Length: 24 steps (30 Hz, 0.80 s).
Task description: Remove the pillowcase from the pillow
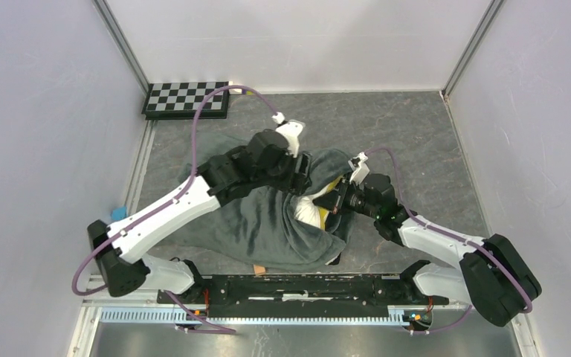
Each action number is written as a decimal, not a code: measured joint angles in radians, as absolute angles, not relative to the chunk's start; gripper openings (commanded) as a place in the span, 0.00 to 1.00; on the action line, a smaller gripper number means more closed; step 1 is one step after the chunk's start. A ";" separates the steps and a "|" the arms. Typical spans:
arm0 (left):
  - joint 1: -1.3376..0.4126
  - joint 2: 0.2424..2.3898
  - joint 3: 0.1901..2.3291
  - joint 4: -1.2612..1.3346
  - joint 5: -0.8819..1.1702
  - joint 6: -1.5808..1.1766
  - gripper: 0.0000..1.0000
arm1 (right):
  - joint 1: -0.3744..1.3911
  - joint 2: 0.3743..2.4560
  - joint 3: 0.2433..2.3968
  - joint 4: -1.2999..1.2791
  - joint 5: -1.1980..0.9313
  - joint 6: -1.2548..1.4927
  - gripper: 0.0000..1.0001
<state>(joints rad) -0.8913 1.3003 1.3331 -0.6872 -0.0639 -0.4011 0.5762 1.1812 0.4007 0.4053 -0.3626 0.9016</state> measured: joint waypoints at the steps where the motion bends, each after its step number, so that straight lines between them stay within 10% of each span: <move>1: -0.920 1.329 1.368 -0.693 -0.102 -0.389 0.78 | 0.577 1.177 0.401 0.403 -0.363 0.884 0.00; 12: -0.986 1.578 1.469 -0.662 -0.145 -0.213 0.80 | 0.579 1.145 0.401 0.402 -0.402 0.822 0.00; 24: -0.862 1.691 1.505 -0.640 -0.078 -0.207 0.29 | 0.579 1.114 0.395 0.403 -0.409 0.812 0.00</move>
